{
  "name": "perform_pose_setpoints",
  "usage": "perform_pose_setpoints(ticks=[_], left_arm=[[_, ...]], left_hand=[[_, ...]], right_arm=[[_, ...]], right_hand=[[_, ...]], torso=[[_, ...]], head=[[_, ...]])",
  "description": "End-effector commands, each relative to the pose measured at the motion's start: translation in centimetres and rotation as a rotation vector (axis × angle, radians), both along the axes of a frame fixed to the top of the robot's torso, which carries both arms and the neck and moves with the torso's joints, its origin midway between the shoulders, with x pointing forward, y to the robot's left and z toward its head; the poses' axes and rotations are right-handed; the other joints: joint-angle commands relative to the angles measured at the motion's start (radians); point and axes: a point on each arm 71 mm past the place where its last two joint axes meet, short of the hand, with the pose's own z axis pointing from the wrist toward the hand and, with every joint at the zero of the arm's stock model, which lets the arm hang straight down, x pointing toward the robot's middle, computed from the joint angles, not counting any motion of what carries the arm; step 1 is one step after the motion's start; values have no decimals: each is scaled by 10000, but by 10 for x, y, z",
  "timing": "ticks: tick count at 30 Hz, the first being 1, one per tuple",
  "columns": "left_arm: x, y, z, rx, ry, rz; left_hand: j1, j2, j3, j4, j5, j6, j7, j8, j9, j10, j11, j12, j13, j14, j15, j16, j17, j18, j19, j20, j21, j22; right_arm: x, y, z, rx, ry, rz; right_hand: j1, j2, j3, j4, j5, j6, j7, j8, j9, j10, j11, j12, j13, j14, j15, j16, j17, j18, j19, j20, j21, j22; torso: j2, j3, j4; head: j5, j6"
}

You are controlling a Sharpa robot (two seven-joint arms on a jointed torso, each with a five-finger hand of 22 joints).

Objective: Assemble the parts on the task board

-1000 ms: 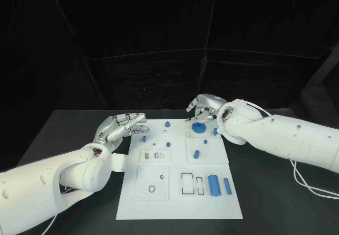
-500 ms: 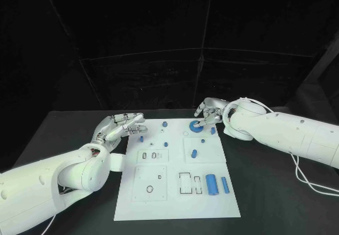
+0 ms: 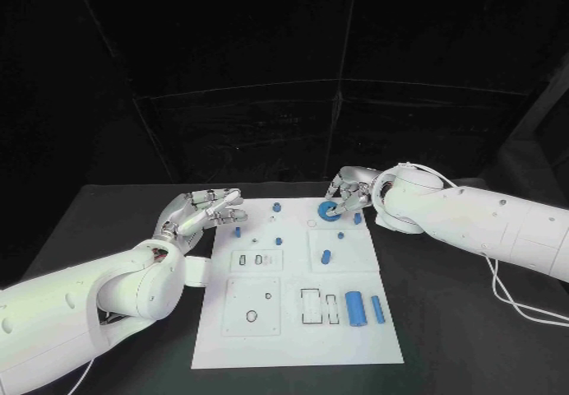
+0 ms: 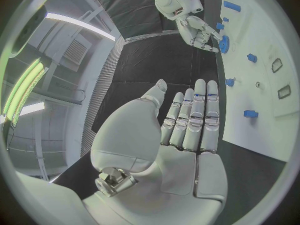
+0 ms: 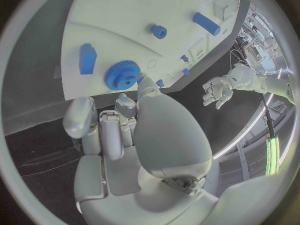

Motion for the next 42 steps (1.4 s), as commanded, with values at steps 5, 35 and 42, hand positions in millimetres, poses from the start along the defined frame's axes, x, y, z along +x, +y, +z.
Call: perform_pose_setpoints(ticks=[5,35,42], left_arm=[[0,-2,1,-51,-91,-160],[2,-2,0,-35,14,-209],[1,-2,-1,-35,60,-242]], left_hand=[[104,-33,18,-56,10,-20,12,-53,-1,-2,34,-33,-4,37,28,-53,15,133,68,-28,-41,-20],[114,-31,20,-74,7,-21,9,-64,-1,-2,33,-43,-4,34,28,-73,26,133,76,-29,-53,-29],[111,-30,19,-76,5,-25,9,-70,-2,-7,34,-49,-6,26,30,-84,28,133,78,-28,-58,-32]], right_arm=[[0,1,-1,-535,107,196],[1,6,0,-1132,-281,319],[-1,11,2,-1056,-548,476]], right_hand=[[144,37,8,-97,106,-24,-31,77,6,148,-2,234,269,679,14,65,611,-149,85,18,93,64],[1328,609,1166,-1153,-899,571,4,440,6,554,-4,1122,1358,715,12,190,903,-200,151,27,294,375],[1179,582,1343,-1169,-924,740,20,482,-4,596,13,1189,1445,718,29,200,929,-207,163,44,325,422]], torso=[[0,5,-11],[3,11,-8],[-1,-6,-13]], head=[[20,-23],[-19,-99],[-21,-89]])
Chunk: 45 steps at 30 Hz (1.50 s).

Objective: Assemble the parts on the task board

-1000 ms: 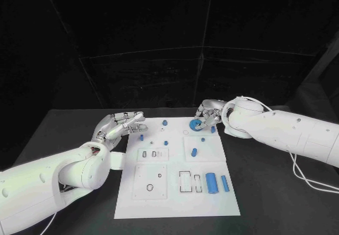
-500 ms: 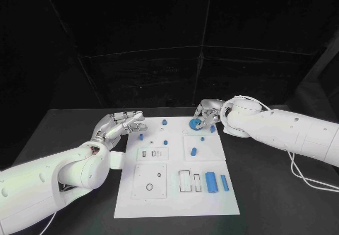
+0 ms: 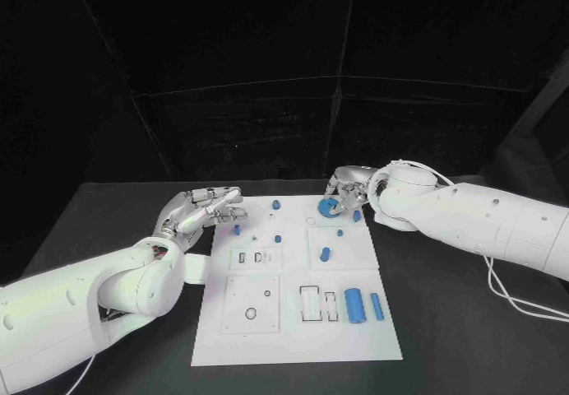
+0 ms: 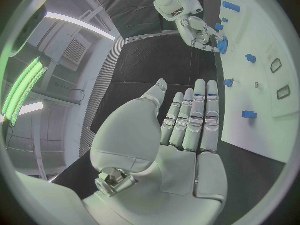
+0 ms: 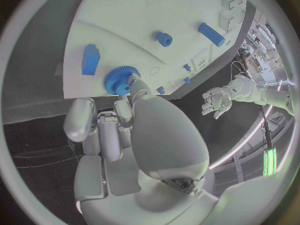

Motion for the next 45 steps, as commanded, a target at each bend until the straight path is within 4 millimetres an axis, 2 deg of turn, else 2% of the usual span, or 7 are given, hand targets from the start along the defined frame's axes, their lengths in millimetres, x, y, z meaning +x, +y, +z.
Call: perform_pose_setpoints(ticks=[1,13,23,28,30,37,45], left_arm=[[0,-2,1,-43,-26,-189],[-1,-1,1,-46,-20,-198],[-1,-2,2,-53,-49,-189],[-1,-2,2,-54,-106,-148],[-1,-1,2,-49,-121,-127],[-1,-1,2,-46,-160,-93],[-1,-2,3,-50,-180,-88]], left_hand=[[72,9,-11,-47,6,-25,9,-30,-2,-8,34,-49,-6,26,30,-33,11,132,52,-1,-58,-9],[65,12,-15,-52,0,-32,9,-42,-3,-18,38,-62,-8,8,35,-59,16,131,57,1,-69,-17],[65,14,-16,-55,-3,-32,9,-46,-3,-19,38,-66,-8,5,35,-67,19,130,61,1,-73,-20],[67,18,-14,-58,-4,-28,9,-46,-2,-16,37,-67,-7,5,35,-72,22,131,64,1,-75,-21],[67,18,-14,-58,-4,-28,9,-46,-2,-16,37,-67,-7,5,35,-72,22,131,64,1,-75,-21],[67,18,-14,-58,-4,-28,9,-46,-2,-16,37,-67,-7,5,35,-72,22,131,64,1,-75,-21],[67,18,-14,-58,-4,-28,9,-46,-2,-16,37,-67,-7,5,35,-72,22,131,64,1,-75,-21]], right_arm=[[-1,4,4,-42,-446,117],[-13,20,20,896,-2054,495],[-28,59,27,1192,-2462,1186],[-27,80,26,1207,-2433,1434],[-26,89,24,1204,-2403,1528],[-24,113,14,1148,-2185,1734],[-24,124,2,1005,-1890,1796]], right_hand=[[-97,29,144,23,-52,168,3,89,13,234,-123,109,65,702,-30,72,943,-209,65,12,67,33],[-730,-12,656,206,566,734,-171,175,-15,523,-258,510,544,715,-143,94,998,-303,331,-91,357,576],[-905,-103,874,221,709,854,-198,112,-33,578,-281,567,635,719,-168,99,1015,-322,378,-121,409,670],[-943,-113,911,230,697,866,-200,94,-36,581,-282,570,644,719,-170,98,1014,-323,379,-123,411,672],[-948,-113,919,231,696,868,-201,90,-37,584,-283,573,649,721,-170,103,1027,-323,380,-124,412,675],[-1029,-146,968,250,683,869,-196,48,-45,588,-279,575,661,718,-170,97,1012,-328,387,-126,422,695],[-1078,-176,997,257,672,859,-191,13,-50,578,-276,557,649,716,-168,91,999,-327,385,-126,421,692]], torso=[[-4,-12,0],[-6,-16,-1],[5,-6,11],[-4,-32,65],[-5,-24,38],[2,-30,31],[-2,-16,28]], head=[[-1,5],[-2,26],[32,-1],[39,-17],[95,-16],[173,-38],[225,-88]])
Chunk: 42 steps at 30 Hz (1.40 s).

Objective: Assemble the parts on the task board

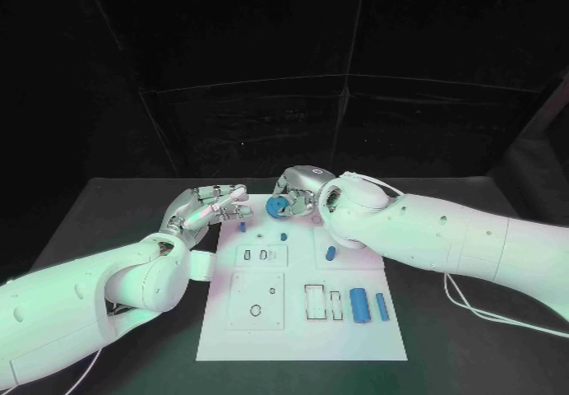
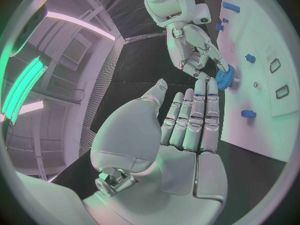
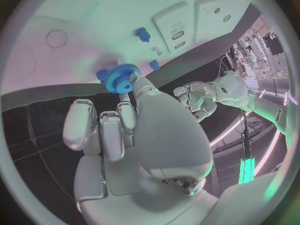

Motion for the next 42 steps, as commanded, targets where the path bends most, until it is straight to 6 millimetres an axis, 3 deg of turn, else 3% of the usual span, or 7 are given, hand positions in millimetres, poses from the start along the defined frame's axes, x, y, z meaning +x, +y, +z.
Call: perform_pose_setpoints(ticks=[1,16,19,22,31,42], left_arm=[[0,-1,2,-39,-207,-41],[0,-2,2,-64,-180,-112],[0,-3,2,-68,-178,-123],[0,-2,2,-65,-174,-120],[0,-1,2,-51,-160,-101],[0,-1,2,-39,-141,-93]], left_hand=[[67,18,-14,-59,-4,-28,9,-46,-2,-16,37,-67,-7,5,35,-36,17,132,68,-3,-34,-16],[77,22,-11,-72,-5,-18,9,-48,0,-6,35,-68,-5,9,33,-47,25,134,81,-4,-39,-21],[77,22,-11,-72,-5,-18,9,-48,0,-6,35,-68,-5,9,33,-47,25,134,81,-4,-39,-21],[77,22,-11,-72,-5,-18,9,-48,0,-6,35,-68,-5,9,33,-47,25,134,81,-4,-39,-21],[81,10,-17,-88,-8,-22,17,-58,-1,-8,39,-76,-6,7,35,-63,34,133,90,-4,-47,-27],[79,11,-18,-90,-8,-24,20,-62,-2,-10,41,-81,-7,6,36,-70,37,133,93,-3,-51,-30]], right_arm=[[1,2,-1,-211,-19,-32],[1,11,-10,-713,44,-178],[2,12,-11,-777,8,-231],[3,12,-12,-835,21,-262],[4,13,-17,-1035,541,-110],[4,12,-20,-1124,858,-16]], right_hand=[[-87,-8,71,-6,8,114,6,9,5,38,17,-24,-2,731,-70,51,992,-173,45,-1,43,12],[-185,-108,163,-29,-129,95,24,-87,2,-8,31,-90,-45,727,-60,44,984,-176,43,5,45,24],[-269,-188,223,-38,-170,-62,72,-233,-16,-65,68,-177,-115,728,-35,45,996,-177,34,21,40,17],[-467,-349,215,-11,-237,-485,172,-560,-22,-142,152,-309,-226,729,42,48,1010,-181,28,80,38,21],[-1364,-637,-332,433,-915,-853,189,-965,12,-248,214,-502,-386,737,103,64,1061,-176,16,161,39,26],[-1799,-564,-801,849,-1013,-739,221,-1067,40,-248,248,-506,-357,749,132,88,1127,-181,25,190,61,61]], torso=[[-3,6,-6],[3,19,-42],[6,19,-41],[-1,12,-37],[-2,17,-33],[-2,21,-38]], head=[[25,-33],[84,-65],[83,-85],[94,-92],[93,-121],[92,-127]])
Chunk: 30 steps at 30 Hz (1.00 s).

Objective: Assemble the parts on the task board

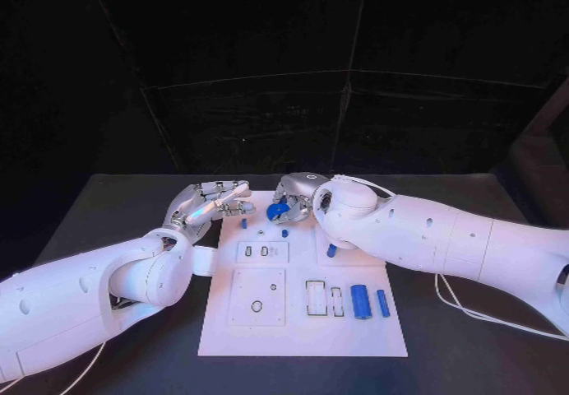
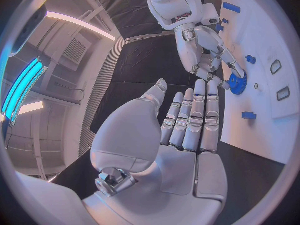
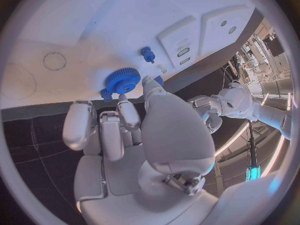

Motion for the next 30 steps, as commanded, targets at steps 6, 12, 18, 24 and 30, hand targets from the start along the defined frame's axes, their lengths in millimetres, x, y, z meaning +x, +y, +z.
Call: perform_pose_setpoints(ticks=[6,12,18,24,30], left_arm=[[0,0,2,-32,-150,-67],[0,3,2,-8,-158,-9],[2,6,2,-1,-206,41],[2,8,1,-34,-203,-25],[3,5,1,-133,-176,-246]], left_hand=[[79,11,10,-63,-8,-24,20,-62,-2,-10,41,-39,-7,6,36,-74,13,133,95,-4,-51,-12],[78,19,12,-65,-7,-31,26,-70,-3,-18,45,-47,-8,6,37,-81,18,132,100,-4,-55,-15],[82,24,14,-71,-6,-37,29,-77,-4,-23,48,-53,-9,5,39,-90,22,132,105,-3,-59,-18],[105,52,32,-91,-5,-14,15,-76,1,4,39,-50,-4,13,36,-109,37,133,123,-4,-68,-26],[117,84,45,-112,-7,37,-2,-70,7,79,18,-35,5,48,22,-130,69,138,160,-12,-82,-39]], right_arm=[[-1,-8,5,560,-311,32],[-7,-22,19,2558,-1270,450],[-14,-53,30,4233,-1131,638],[-18,-102,32,4567,-137,697],[-16,-152,29,4494,237,153]], right_hand=[[-140,39,-138,85,-45,97,33,-36,16,1,57,28,88,752,66,57,1136,-181,-7,91,64,12],[227,201,-96,-70,344,37,72,-159,-2,-27,83,0,82,742,88,39,1097,-178,-14,112,64,-4],[727,384,81,-409,697,206,44,-153,23,-12,50,18,130,732,65,18,1062,-184,-3,99,80,38],[1084,416,185,-733,838,336,29,-155,26,-10,26,15,156,753,44,55,1152,-191,14,77,101,76],[1221,329,182,-893,855,399,19,-157,25,-30,17,-21,137,758,36,66,1180,-192,14,70,104,81]], torso=[[-3,8,-4],[-5,19,-59],[-19,54,-90],[-22,61,-151],[-15,84,-230]], head=[[6,25],[-4,106],[-11,159],[-109,186],[-228,265]])
